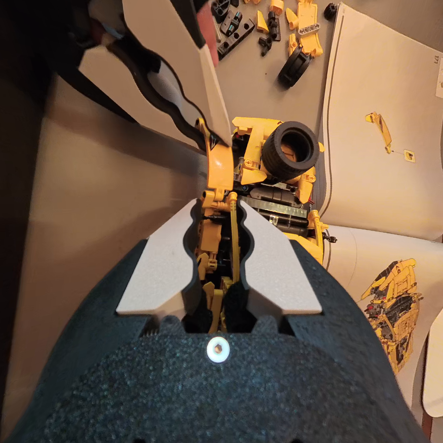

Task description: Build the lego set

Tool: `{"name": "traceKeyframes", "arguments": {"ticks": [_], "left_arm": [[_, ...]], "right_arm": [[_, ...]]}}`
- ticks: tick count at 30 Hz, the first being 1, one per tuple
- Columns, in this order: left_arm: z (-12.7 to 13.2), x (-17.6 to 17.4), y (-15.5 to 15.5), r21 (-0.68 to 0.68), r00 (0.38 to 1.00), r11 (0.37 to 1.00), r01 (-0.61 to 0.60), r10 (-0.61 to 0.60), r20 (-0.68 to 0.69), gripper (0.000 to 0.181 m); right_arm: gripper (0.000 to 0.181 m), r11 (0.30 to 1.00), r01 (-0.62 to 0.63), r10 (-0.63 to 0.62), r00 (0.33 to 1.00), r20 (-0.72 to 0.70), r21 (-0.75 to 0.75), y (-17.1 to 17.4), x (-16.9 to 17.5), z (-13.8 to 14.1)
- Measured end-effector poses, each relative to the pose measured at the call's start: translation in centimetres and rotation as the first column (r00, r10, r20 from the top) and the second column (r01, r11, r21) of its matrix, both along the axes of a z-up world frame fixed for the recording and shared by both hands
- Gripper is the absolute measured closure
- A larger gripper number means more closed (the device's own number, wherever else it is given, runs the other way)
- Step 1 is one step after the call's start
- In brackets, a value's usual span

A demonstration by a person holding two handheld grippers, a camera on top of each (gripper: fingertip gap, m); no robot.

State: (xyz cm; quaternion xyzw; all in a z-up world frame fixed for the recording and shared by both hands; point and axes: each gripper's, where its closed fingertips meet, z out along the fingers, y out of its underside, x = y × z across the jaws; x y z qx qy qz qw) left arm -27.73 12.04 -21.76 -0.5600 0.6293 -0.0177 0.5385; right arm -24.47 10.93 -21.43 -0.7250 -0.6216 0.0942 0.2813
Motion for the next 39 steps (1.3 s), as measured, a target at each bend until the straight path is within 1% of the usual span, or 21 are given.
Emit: {"name": "traceKeyframes", "arguments": {"ticks": [2, 4, 5, 8, 10, 12, 15, 16, 19, 21, 23, 24, 26, 28, 29, 30, 31, 33, 35, 37, 39], "left_arm": [[0.0, 0.1, -0.1, -0.054, 1.0, 0.999, -0.005, 0.006, 0.013, 0.171], [-0.6, 0.1, 0.0, -0.065, 0.999, 0.998, -0.017, 0.015, -0.031, 0.175], [-0.8, 0.1, 0.1, -0.039, 0.998, 0.999, -0.031, 0.028, -0.057, 0.179], [0.5, 0.1, 0.8, 0.141, 0.993, 0.987, -0.076, 0.088, -0.079, 0.179], [1.4, 0.0, 1.4, 0.253, 0.99, 0.963, -0.097, 0.12, -0.076, 0.18], [1.4, 0.1, 1.6, 0.29, 0.989, 0.952, -0.098, 0.126, -0.079, 0.18], [1.2, -0.1, 1.6, 0.32, 0.988, 0.944, -0.087, 0.124, -0.096, 0.18], [1.3, -0.2, 1.5, 0.333, 0.988, 0.939, -0.085, 0.121, -0.091, 0.18], [1.9, -0.3, 1.4, 0.349, 0.991, 0.933, -0.089, 0.12, -0.067, 0.18], [2.2, -0.3, 1.3, 0.348, 0.992, 0.933, -0.094, 0.119, -0.052, 0.18], [2.8, -0.4, 1.2, 0.355, 0.993, 0.93, -0.1, 0.114, -0.021, 0.18], [2.9, -0.4, 1.2, 0.35, 0.994, 0.931, -0.099, 0.111, -0.014, 0.18], [2.8, -0.4, 1.1, 0.332, 0.995, 0.938, -0.094, 0.103, -0.009, 0.18], [2.1, -0.3, 1.1, 0.272, 0.996, 0.958, -0.088, 0.094, -0.009, 0.179], [1.4, -0.3, 1.0, 0.221, 0.996, 0.972, -0.082, 0.087, -0.012, 0.176], [1.1, -0.2, 0.9, 0.174, 0.997, 0.982, -0.077, 0.079, -0.005, 0.171], [1.0, -0.1, 0.6, 0.129, 0.998, 0.989, -0.069, 0.068, 0.013, 0.165], [1.6, 0.1, 0.1, 0.075, 0.997, 0.996, -0.056, 0.051, 0.066, 0.161], [1.9, 0.1, 0.1, 0.065, 0.994, 0.996, -0.063, 0.057, 0.089, 0.155], [1.6, 0.2, 0.0, 0.073, 0.996, 0.996, -0.06, 0.055, 0.068, 0.155], [1.9, 0.7, -0.6, 0.106, 0.997, 0.994, -0.037, 0.03, 0.067, 0.157]], "right_arm": [[0.154, 1.0, 0.001, -0.001, 1.0, 0.0, -0.003, 0.0, 0.0, 0.0], [0.155, 1.0, 0.009, -0.009, 1.0, -0.01, -0.013, 0.0, 0.0, 0.1], [0.155, 1.0, 0.015, -0.015, 1.0, -0.024, -0.024, 0.0, -0.1, 0.2], [0.155, 0.998, 0.029, -0.033, 0.997, -0.07, -0.058, 0.1, -0.1, 0.5], [0.149, 0.994, 0.035, -0.045, 0.994, -0.102, -0.103, 0.1, -0.2, 0.7], [0.147, 0.99, 0.046, -0.061, 0.992, -0.112, -0.133, 0.3, 0.0, 0.8], [0.143, 0.991, 0.05, -0.061, 0.994, -0.095, -0.121, 0.6, 0.5, 0.7], [0.144, 0.991, 0.047, -0.06, 0.993, -0.103, -0.122, 0.5, 0.5, 0.8], [0.165, 0.993, 0.019, -0.034, 0.991, -0.132, -0.115, 0.1, 0.0, 1.3], [0.169, 0.997, 0.001, -0.012, 0.99, -0.143, -0.073, 0.1, -0.4, 1.6], [0.171, 0.997, -0.009, -0.003, 0.987, -0.159, -0.074, -0.1, -0.8, 1.8], [0.172, 0.996, -0.005, -0.011, 0.984, -0.177, -0.09, -0.1, -0.9, 1.9], [0.173, 0.986, -0.002, -0.035, 0.976, -0.214, -0.17, -0.3, -0.9, 1.9], [0.173, 0.971, 0.006, -0.062, 0.973, -0.224, -0.24, -0.4, -0.9, 1.7], [0.173, 0.972, 0.019, -0.071, 0.974, -0.216, -0.234, -0.2, -0.8, 1.7], [0.174, 0.982, 0.036, -0.075, 0.976, -0.203, -0.188, 0.2, -0.8, 1.8], [0.174, 0.991, 0.055, -0.076, 0.983, -0.169, -0.125, 0.5, -0.7, 1.7], [0.174, 0.998, 0.059, -0.061, 0.994, -0.088, -0.02, 0.8, -0.6, 1.4], [0.174, 0.998, 0.053, -0.052, 0.997, -0.065, 0.017, 0.5, -0.9, 1.3], [0.174, 0.999, 0.042, -0.041, 0.998, -0.057, 0.001, 0.0, -1.1, 1.3], [0.174, 0.999, 0.05, -0.05, 0.998, -0.025, -0.009, -0.3, -1.0, 1.1]]}}
